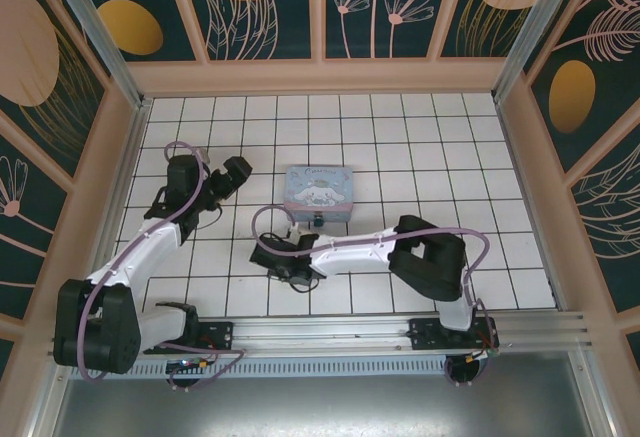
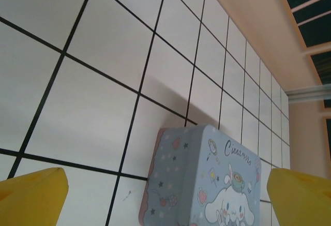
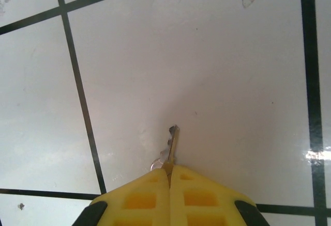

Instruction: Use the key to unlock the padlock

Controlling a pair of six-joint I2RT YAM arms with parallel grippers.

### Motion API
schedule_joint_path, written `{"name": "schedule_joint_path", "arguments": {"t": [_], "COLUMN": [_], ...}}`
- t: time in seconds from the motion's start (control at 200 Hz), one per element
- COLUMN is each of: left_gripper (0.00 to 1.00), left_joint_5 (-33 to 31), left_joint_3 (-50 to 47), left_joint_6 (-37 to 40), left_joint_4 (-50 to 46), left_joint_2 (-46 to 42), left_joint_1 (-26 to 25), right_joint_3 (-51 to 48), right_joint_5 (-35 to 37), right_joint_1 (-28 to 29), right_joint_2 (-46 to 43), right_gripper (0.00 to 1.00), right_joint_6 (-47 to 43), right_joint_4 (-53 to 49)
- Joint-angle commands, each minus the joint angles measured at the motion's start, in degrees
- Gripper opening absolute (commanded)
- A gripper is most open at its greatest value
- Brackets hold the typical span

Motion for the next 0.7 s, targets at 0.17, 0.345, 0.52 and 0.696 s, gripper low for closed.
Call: {"name": "schedule_joint_path", "arguments": {"t": [0.17, 0.345, 0.52, 0.696], "left_gripper": [0.99, 0.99, 0.98, 0.98], "left_joint_5": [7.8, 11.2, 14.2, 15.9], "left_joint_3": [-2.2, -3.2, -3.7, -3.9], "left_joint_6": [2.4, 2.3, 2.4, 2.2], "left_joint_4": [1.9, 3.0, 3.5, 4.4], "left_joint_2": [-2.0, -2.9, -3.8, -3.6], "left_joint_1": [0.3, 0.3, 0.2, -0.8], "right_joint_3": [-8.1, -10.3, -13.1, -17.0], "right_joint_5": [1.1, 1.5, 1.6, 2.3], "right_joint_1": [-1.2, -1.9, -2.7, -3.6], "right_joint_2": [-5.7, -8.9, -12.7, -17.2], "right_gripper": [0.0, 0.0, 0.0, 0.0], "right_joint_6": [-8.3, -11.9, -13.1, -13.4], "right_joint_4": [5.5, 6.7, 8.7, 11.1]}}
